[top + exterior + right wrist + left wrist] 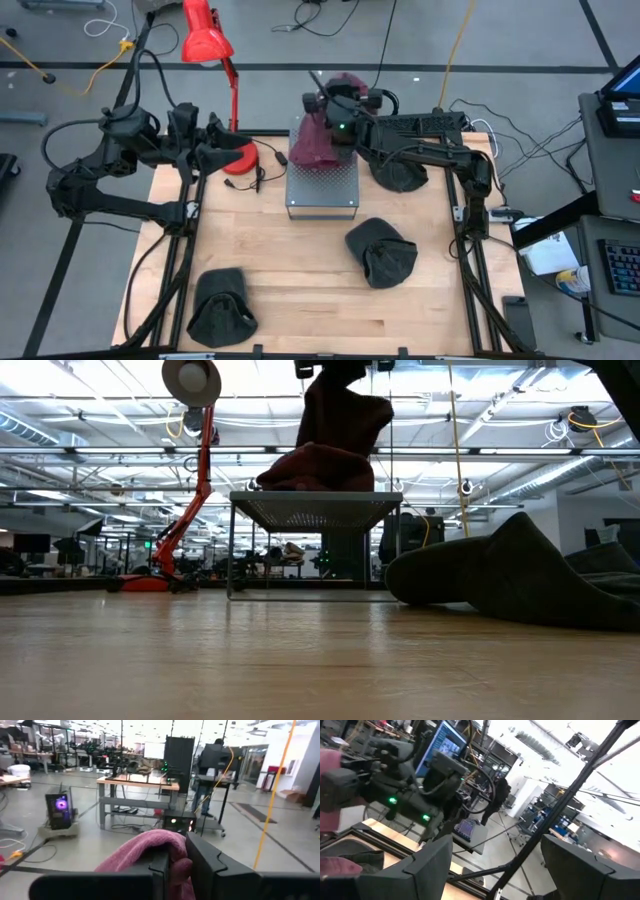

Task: Pick & Place hat
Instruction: Stack the red cap on top of the red caps on the shelf

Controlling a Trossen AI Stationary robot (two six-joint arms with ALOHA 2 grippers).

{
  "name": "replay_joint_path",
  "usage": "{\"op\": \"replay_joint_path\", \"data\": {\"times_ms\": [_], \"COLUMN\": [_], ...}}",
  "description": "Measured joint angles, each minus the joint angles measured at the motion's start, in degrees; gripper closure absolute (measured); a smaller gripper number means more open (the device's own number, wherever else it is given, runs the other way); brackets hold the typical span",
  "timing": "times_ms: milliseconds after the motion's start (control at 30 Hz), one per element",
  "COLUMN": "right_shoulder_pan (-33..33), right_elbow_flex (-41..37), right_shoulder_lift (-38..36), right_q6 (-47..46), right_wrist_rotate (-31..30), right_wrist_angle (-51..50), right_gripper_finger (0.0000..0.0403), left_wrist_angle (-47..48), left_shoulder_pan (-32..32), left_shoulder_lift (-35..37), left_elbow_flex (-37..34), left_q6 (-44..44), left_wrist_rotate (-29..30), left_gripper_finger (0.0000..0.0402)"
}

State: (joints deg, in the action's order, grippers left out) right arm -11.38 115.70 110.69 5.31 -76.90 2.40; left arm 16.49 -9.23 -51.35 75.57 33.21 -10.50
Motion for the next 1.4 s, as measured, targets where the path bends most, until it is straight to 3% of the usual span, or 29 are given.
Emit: {"op": "replay_joint_path", "data": {"times_ms": [367, 467, 667, 967, 1400], "right_shoulder_pan": [1.34, 2.54, 5.58, 9.06, 9.25], "right_elbow_flex": [0.03, -0.04, 0.09, 0.04, -0.41], "right_shoulder_lift": [5.34, 6.51, 8.00, 9.01, 11.28], "right_q6": [-3.18, -1.90, -0.41, 0.88, -5.07], "right_wrist_rotate": [-3.14, -7.86, -10.45, -9.93, -8.30], "right_wrist_angle": [0.11, -0.11, 0.15, -0.08, -2.00], "right_gripper_finger": [0.0365, 0.0365, 0.0365, 0.0364, 0.0364], "left_wrist_angle": [0.02, 0.04, 0.03, 0.02, 0.09], "left_shoulder_pan": [0.00, 0.05, 0.03, 0.00, 0.02], "left_shoulder_lift": [0.00, 0.00, 0.00, 0.00, 0.00], "left_elbow_flex": [0.00, 0.00, 0.00, 0.00, 0.00], "left_q6": [0.43, 1.32, 1.82, 3.26, 5.34], "left_wrist_rotate": [-4.04, -5.17, -6.63, -9.03, -13.46], "left_gripper_finger": [0.0091, 0.0091, 0.0091, 0.0091, 0.0091]}}
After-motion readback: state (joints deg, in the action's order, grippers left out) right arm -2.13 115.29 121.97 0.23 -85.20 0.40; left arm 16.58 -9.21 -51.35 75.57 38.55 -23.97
